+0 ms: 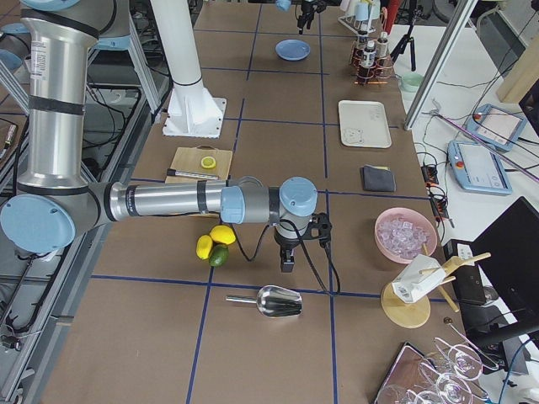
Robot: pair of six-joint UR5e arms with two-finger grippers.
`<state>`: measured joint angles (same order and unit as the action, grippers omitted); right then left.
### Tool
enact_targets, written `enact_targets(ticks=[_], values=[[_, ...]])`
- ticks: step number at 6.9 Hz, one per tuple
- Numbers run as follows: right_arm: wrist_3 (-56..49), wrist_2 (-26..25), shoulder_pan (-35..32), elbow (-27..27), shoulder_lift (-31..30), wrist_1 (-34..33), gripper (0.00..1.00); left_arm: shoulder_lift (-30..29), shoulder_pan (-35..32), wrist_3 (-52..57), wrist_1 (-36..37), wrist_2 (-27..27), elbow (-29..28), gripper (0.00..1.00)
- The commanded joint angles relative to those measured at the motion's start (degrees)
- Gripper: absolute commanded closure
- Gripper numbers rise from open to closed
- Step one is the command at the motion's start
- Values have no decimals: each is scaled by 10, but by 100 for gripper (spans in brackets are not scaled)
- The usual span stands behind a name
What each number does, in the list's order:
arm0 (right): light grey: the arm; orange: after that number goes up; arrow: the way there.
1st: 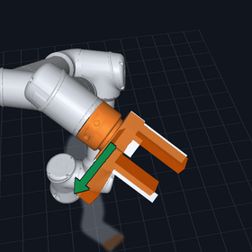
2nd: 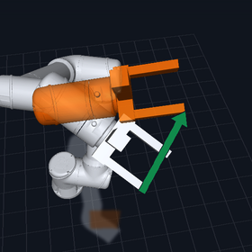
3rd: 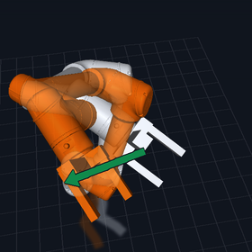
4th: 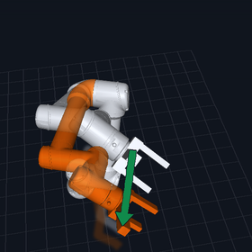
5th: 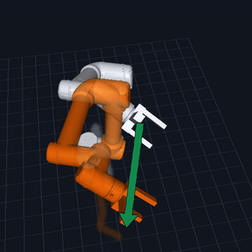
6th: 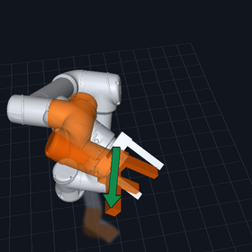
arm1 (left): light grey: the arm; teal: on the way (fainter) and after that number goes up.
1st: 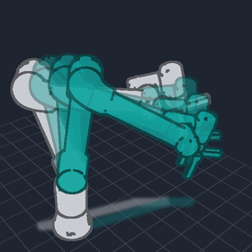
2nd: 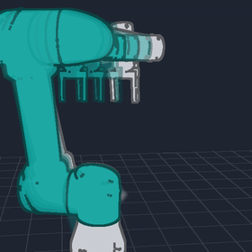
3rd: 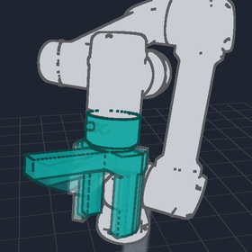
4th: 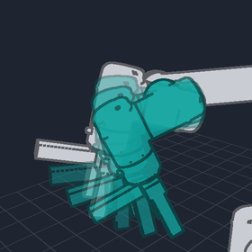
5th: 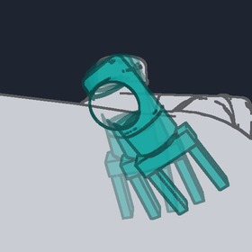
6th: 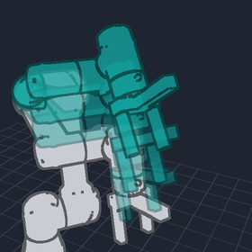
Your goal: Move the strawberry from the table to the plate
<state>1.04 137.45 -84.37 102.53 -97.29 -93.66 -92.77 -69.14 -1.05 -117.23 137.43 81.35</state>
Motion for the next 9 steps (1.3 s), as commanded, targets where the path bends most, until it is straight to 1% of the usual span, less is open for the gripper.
enact_targets(ticks=[1, 5, 6, 8, 9], values=[[1, 2, 0, 0, 0, 0, 0, 0, 17, -65, -12, -1, -4, 0], [1, 2, 0, 2, 1, 1, 0, 0, 53, -71, -12, -3, -8, 0], [0, 2, 0, 2, 1, 1, 0, 0, 59, -71, -12, -3, -8, 3], [0, 2, 0, 3, 1, 1, 0, 0, 61, -70, -12, -4, -19, 11], [0, 2, 0, 2, 1, 1, 0, 0, 62, -70, -12, -5, -22, 11]])
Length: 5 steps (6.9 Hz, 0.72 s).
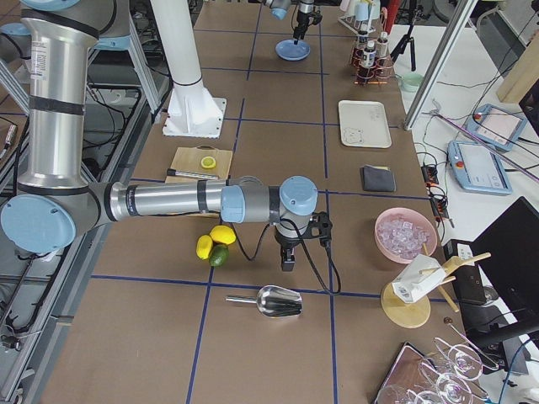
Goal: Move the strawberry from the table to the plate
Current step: 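Lower the left gripper to the rim of the light blue plate and grip it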
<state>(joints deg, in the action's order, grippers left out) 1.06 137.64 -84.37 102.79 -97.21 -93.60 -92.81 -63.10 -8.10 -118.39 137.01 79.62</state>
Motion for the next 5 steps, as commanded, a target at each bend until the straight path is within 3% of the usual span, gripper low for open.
enact_targets(ticks=[1, 2, 3, 4, 5], values=[[0, 0, 0, 0, 0, 0, 0, -2, 3, 0, 0, -1, -10, 14], [0, 0, 0, 0, 0, 0, 0, -3, 3, -1, 0, -1, -10, 25], [0, 0, 0, 0, 0, 0, 0, -4, 3, -2, 2, -1, -9, 71], [0, 0, 0, 1, 0, 0, 0, -3, 3, -1, 2, -1, -8, 100], [0, 0, 0, 1, 0, 0, 0, -1, 3, -3, 2, 0, 3, 100]])
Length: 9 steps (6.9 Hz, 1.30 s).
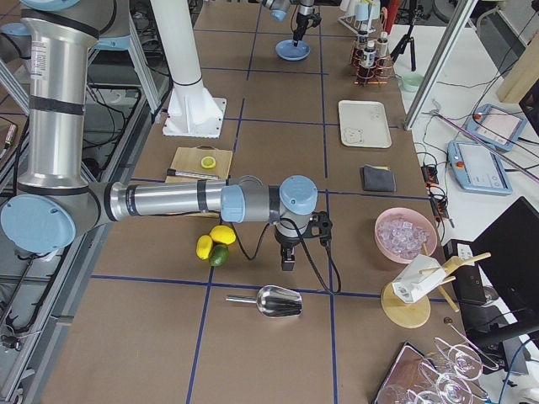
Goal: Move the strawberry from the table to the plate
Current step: 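Lower the left gripper to the rim of the light blue plate and grip it, then slide the light blue plate with the left gripper toward the table center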
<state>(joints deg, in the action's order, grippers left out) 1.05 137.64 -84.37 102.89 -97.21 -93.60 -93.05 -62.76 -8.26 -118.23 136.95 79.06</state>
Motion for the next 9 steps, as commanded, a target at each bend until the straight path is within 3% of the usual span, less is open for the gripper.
enact_targets(ticks=[1, 2, 4, 6, 8, 9], values=[[0, 1, 0, 1, 0, 0, 0, 1, -1, -3, 1, 4, 11, 100], [1, 1, 0, 6, 1, 0, 0, 2, -1, -17, -1, 23, 21, 100], [3, 7, 0, 17, 1, -4, 0, -7, 0, -202, -2, 90, 117, 100], [7, 14, 0, 18, 0, -1, 0, -49, 30, -369, -42, 96, 147, 100], [10, 14, 0, 17, -1, 3, 0, -144, 132, -583, -107, 64, 136, 100], [10, 17, 1, 18, -1, 4, 0, -198, 208, -663, -107, -13, 124, 100]])
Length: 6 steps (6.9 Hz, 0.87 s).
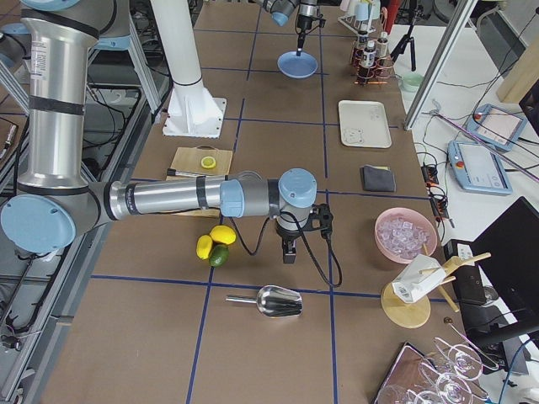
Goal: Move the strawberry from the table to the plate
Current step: 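Slide the light blue plate with the left gripper toward the table center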
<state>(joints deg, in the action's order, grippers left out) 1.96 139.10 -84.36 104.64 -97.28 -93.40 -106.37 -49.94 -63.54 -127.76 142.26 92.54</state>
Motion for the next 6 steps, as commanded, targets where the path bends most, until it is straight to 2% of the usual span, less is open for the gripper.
enact_targets(ticks=[1, 2, 4, 6], values=[[-1, 2, 2, 0, 1, 7, 0, -110, 148, -169, -12, -131, -32, 100], [-1, 1, 9, -2, 0, 24, 0, -136, 156, -180, -15, -161, -50, 100], [-1, 2, 13, -2, 0, 38, 0, -146, 178, -180, -31, -209, -66, 100], [0, 2, 16, -2, 0, 38, 0, -147, 186, -180, -69, -224, -89, 100]])
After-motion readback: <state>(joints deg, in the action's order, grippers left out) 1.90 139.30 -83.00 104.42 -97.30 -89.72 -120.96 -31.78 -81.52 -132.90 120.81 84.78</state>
